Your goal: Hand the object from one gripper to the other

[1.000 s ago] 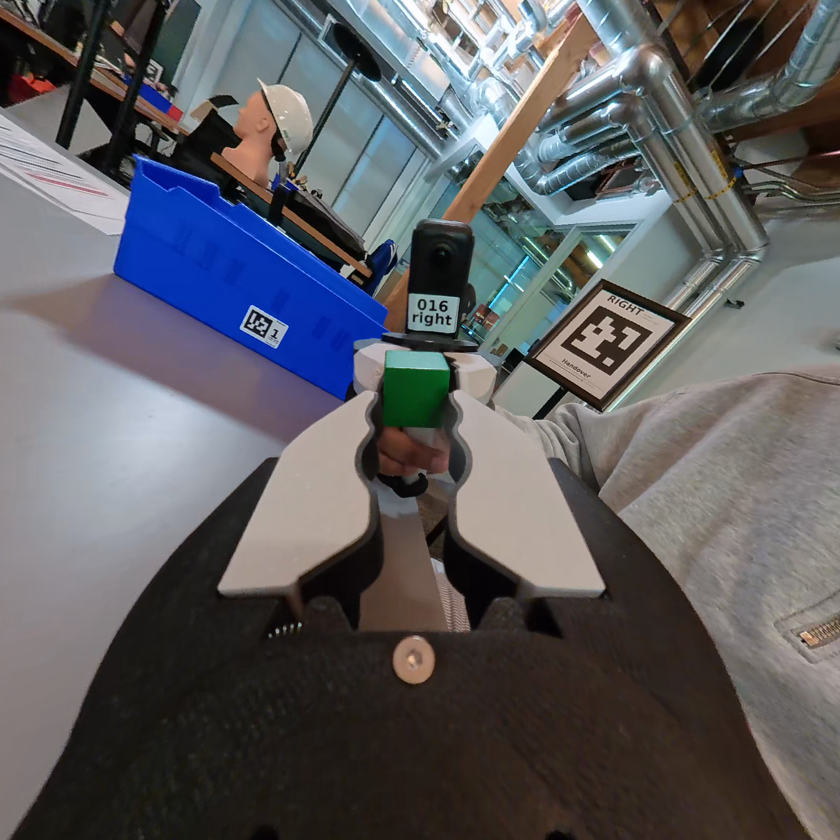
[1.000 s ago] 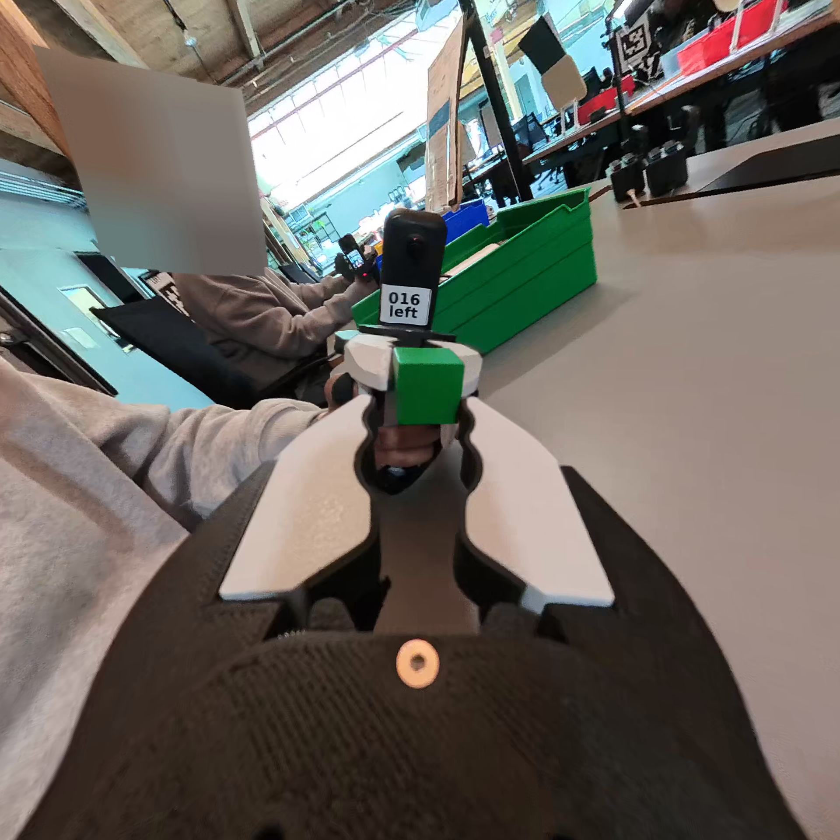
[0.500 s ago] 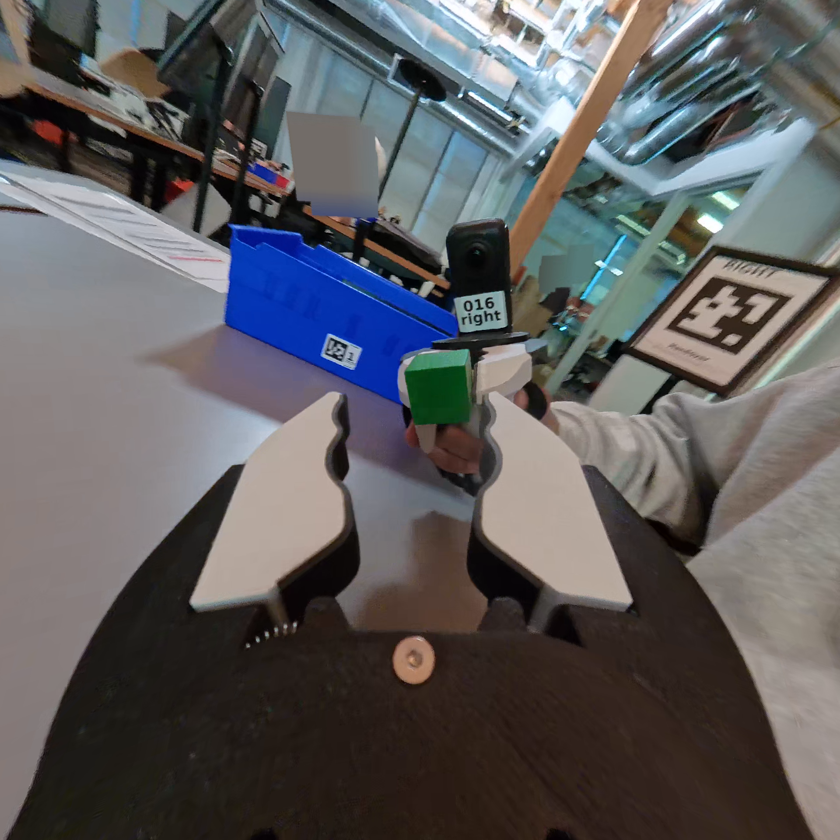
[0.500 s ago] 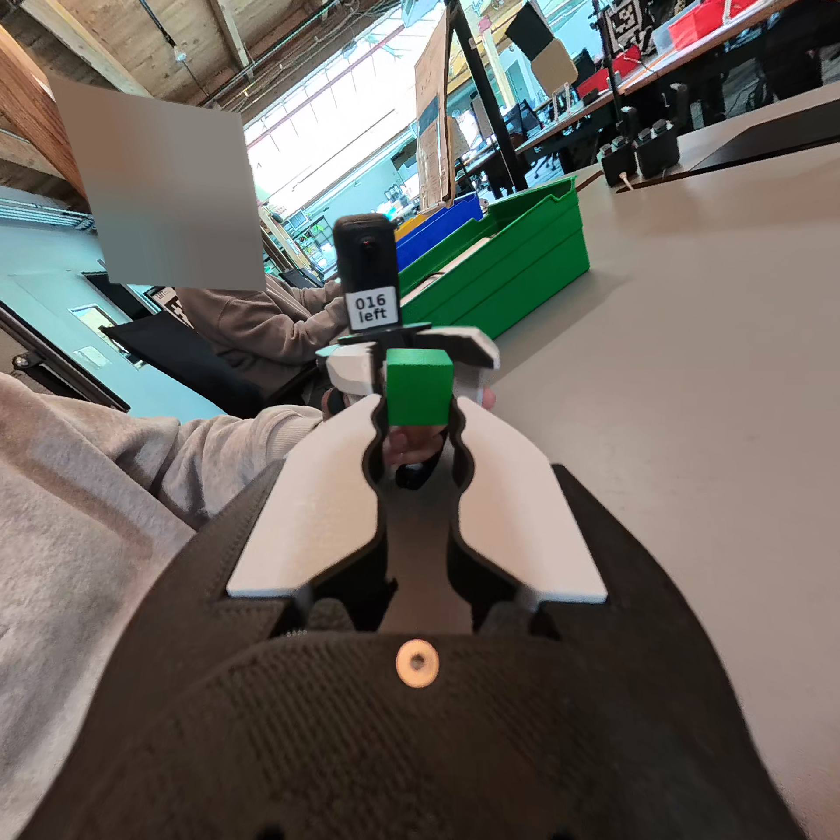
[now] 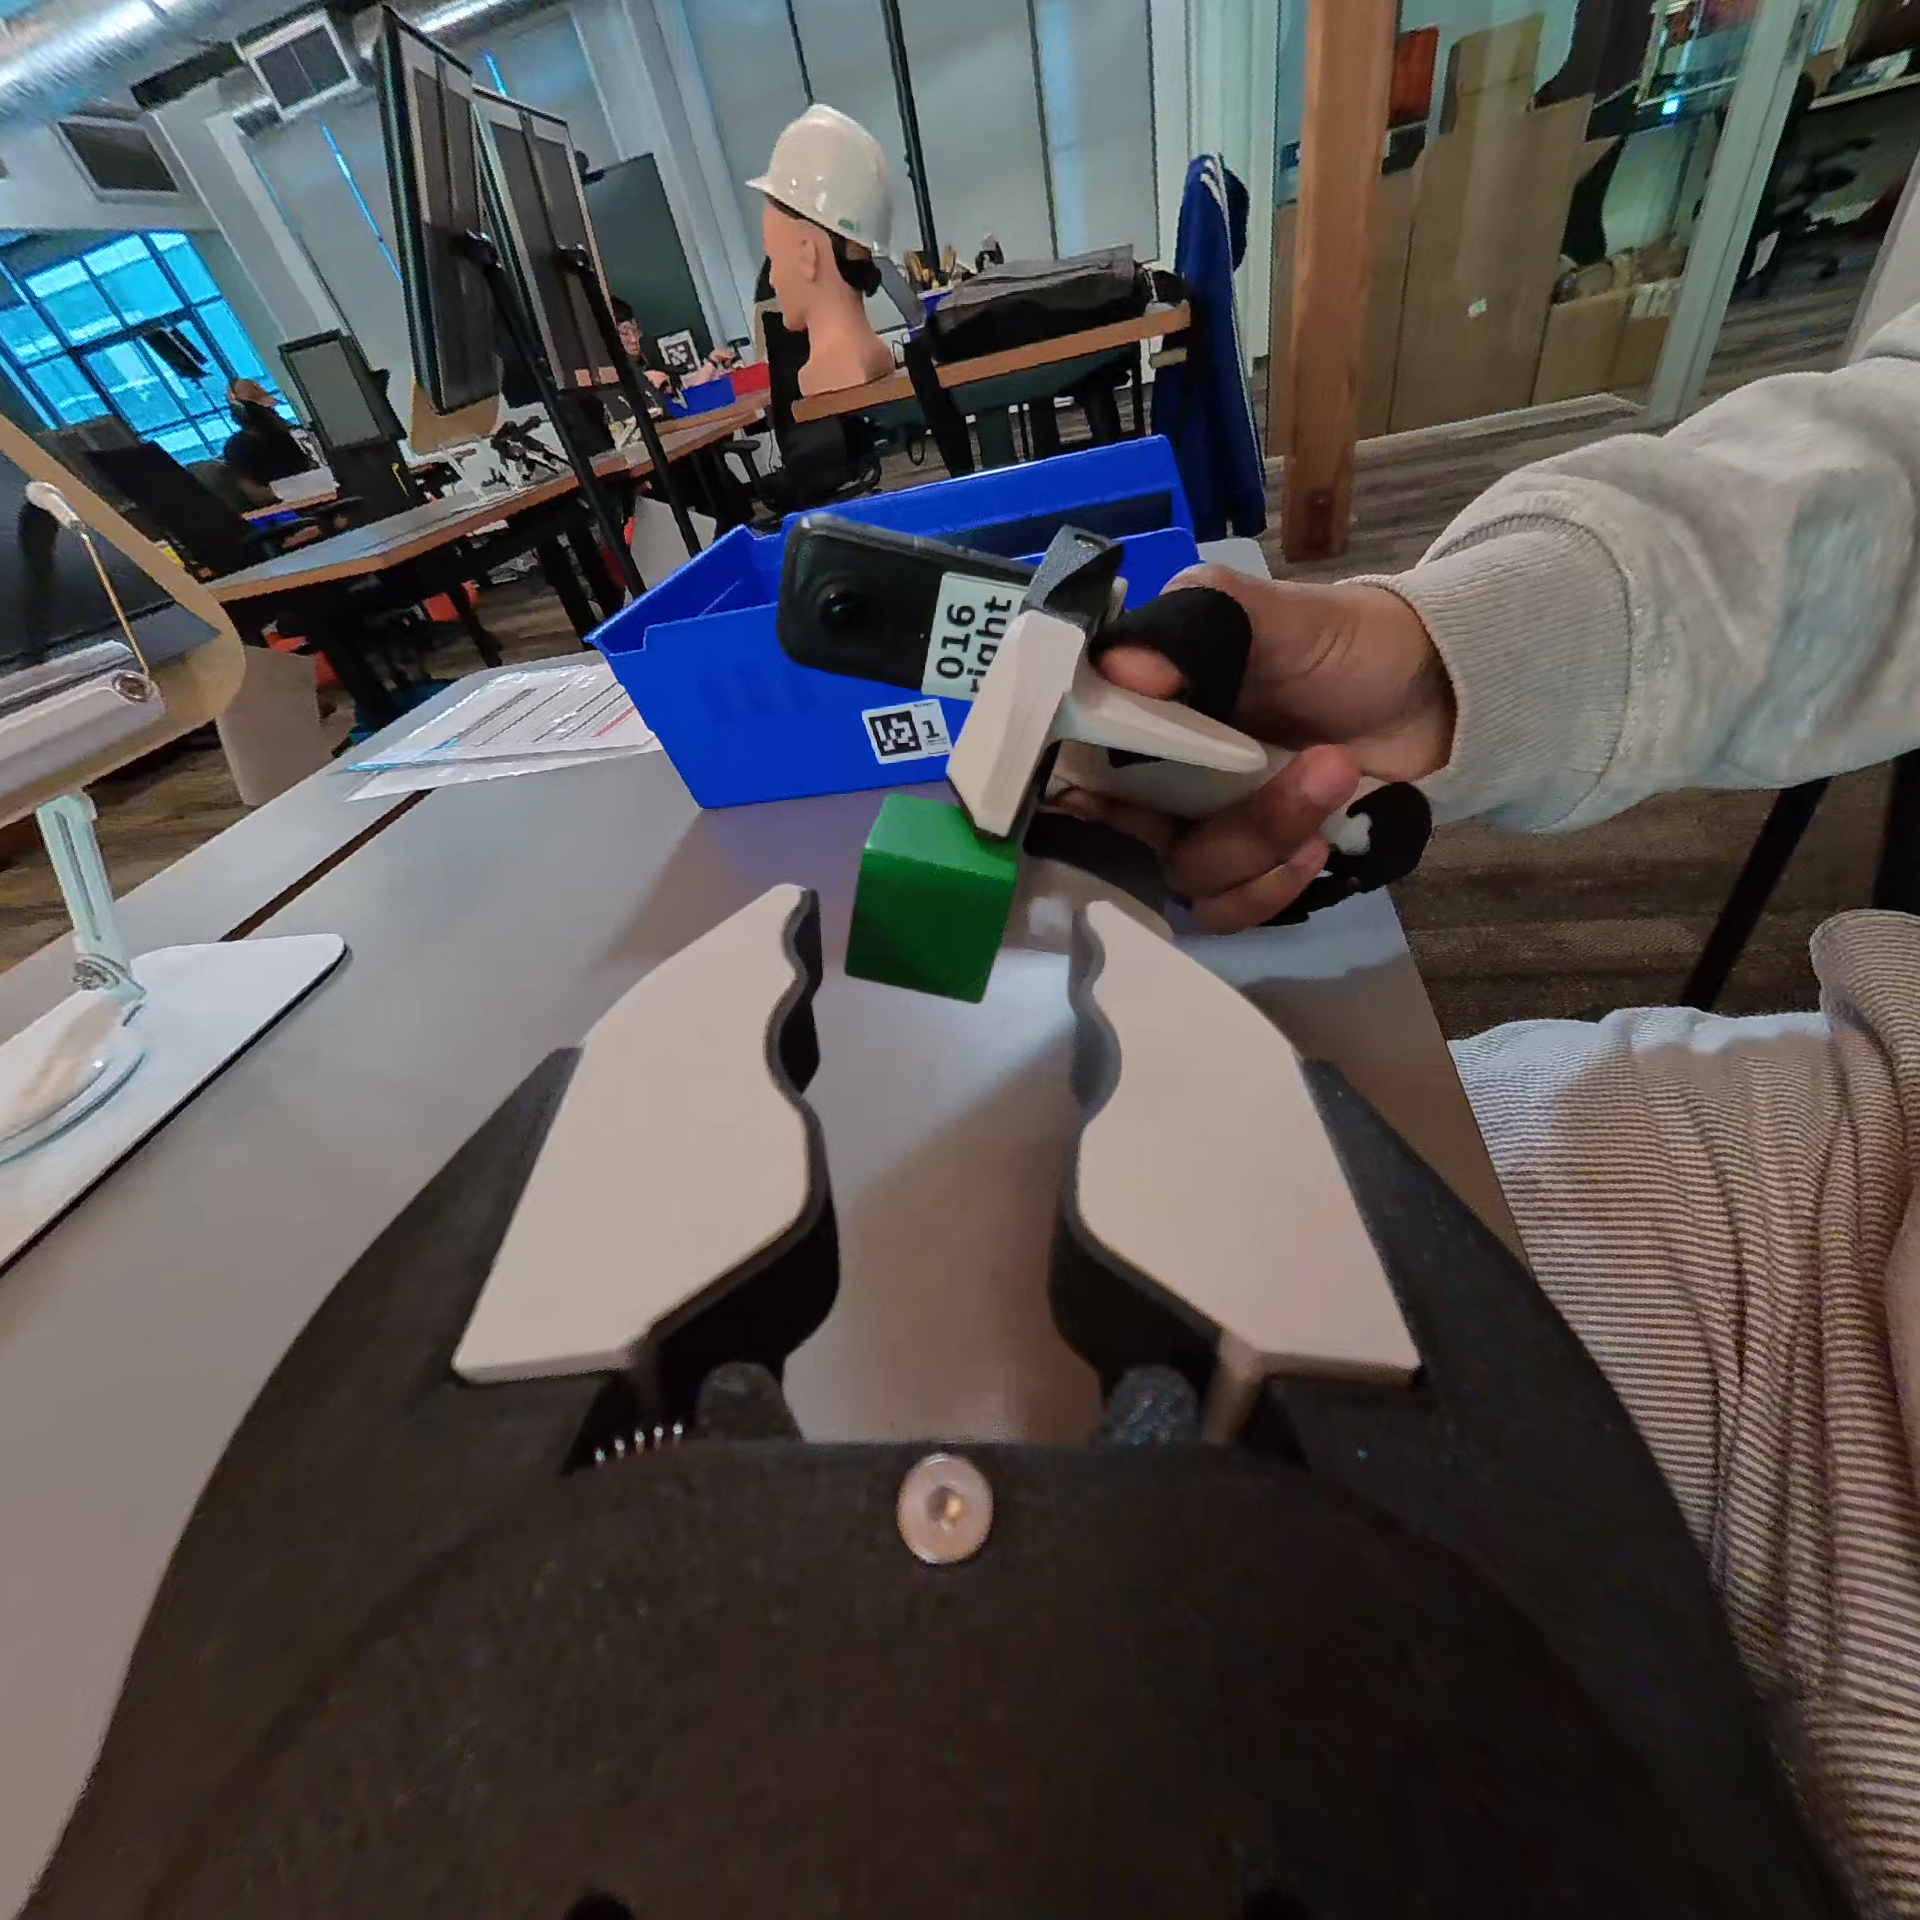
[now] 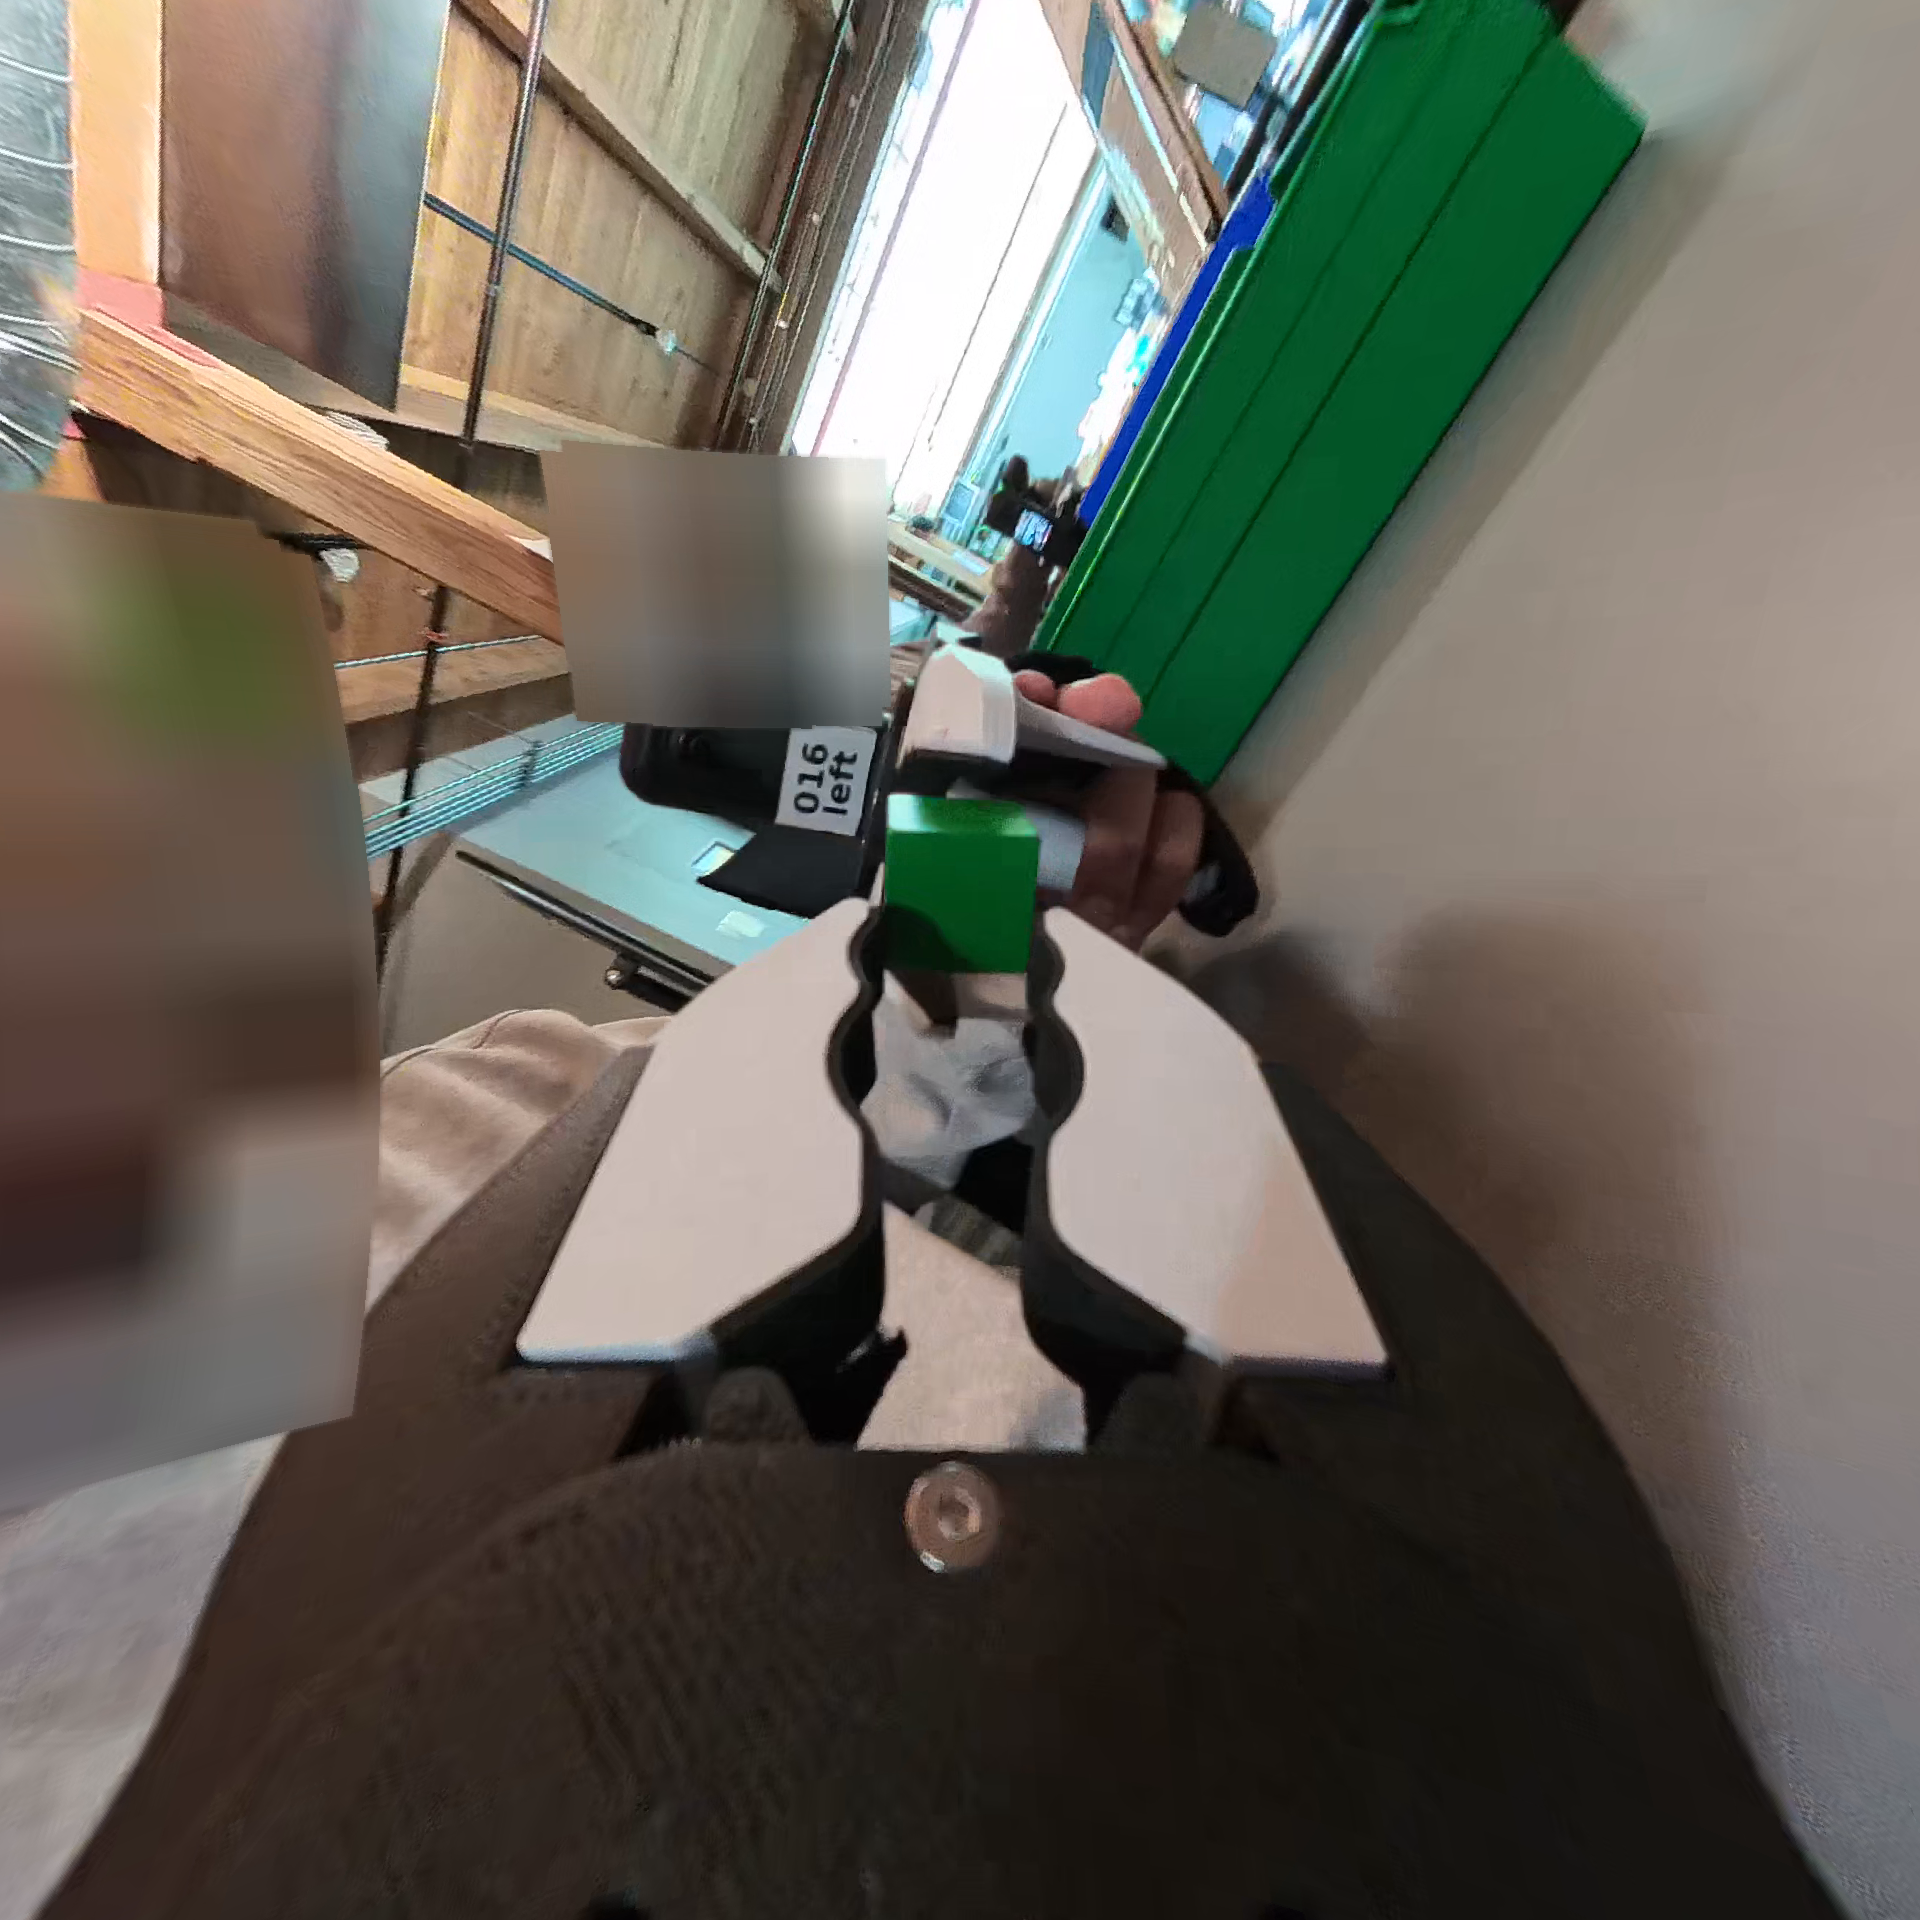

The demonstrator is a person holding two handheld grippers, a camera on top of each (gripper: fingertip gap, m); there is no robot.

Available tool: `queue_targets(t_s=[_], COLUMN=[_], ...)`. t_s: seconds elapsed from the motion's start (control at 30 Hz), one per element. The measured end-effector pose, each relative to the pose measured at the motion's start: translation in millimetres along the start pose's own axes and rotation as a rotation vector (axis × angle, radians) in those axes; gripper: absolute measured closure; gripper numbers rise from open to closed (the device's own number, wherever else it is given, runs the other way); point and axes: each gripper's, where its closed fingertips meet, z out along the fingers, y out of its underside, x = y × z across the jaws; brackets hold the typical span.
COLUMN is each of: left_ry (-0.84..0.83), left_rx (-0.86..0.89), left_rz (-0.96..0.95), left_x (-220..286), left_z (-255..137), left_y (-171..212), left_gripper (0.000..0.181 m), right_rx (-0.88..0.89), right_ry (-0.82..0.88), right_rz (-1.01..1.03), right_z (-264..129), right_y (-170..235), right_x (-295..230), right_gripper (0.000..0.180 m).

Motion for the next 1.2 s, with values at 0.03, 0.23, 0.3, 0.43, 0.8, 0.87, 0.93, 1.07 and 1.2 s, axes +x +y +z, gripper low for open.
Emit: queue_targets(t_s=[0.03,0.23,0.3,0.43,0.8,0.87,0.93,1.07,1.2], left_ry=[0.004,0.024,0.027,0.042,0.337,0.451,0.539,0.596,0.622], left_rx=[-0.002,-0.005,-0.012,0.026,0.203,0.178,0.141,0.044,0.028], left_rz=[0.004,-0.032,-0.046,-0.192,-0.898,-1.022,-1.102,-1.103,-1.116], left_x=[0,-1,-1,-6,-15,-9,-2,15,22], left_z=[-1,-2,-2,-3,-15,-16,-15,-11,-8], left_y=[0,-1,1,-5,-15,-14,-13,-8,-9], left_gripper=[0.141,0.152,0.153,0.153,0.153,0.153,0.153,0.153,0.153], right_rx=[-0.005,0.003,0.023,0.113,0.143,0.109,0.059,-0.073,-0.150], right_ry=[-0.008,-0.038,-0.036,-0.063,0.172,0.162,0.158,0.208,0.236], right_rz=[0.013,0.025,-0.006,-0.099,-1.125,-1.316,-1.335,-1.397,-1.517], right_z=[1,3,2,-4,-15,-11,-6,1,4], right_y=[1,3,0,-14,-23,-12,-4,9,18], right_x=[0,-1,0,-9,-38,-44,-41,-24,-22], right_gripper=[0.153,0.153,0.151,0.145,0.132,0.126,0.124,0.121,0.146])
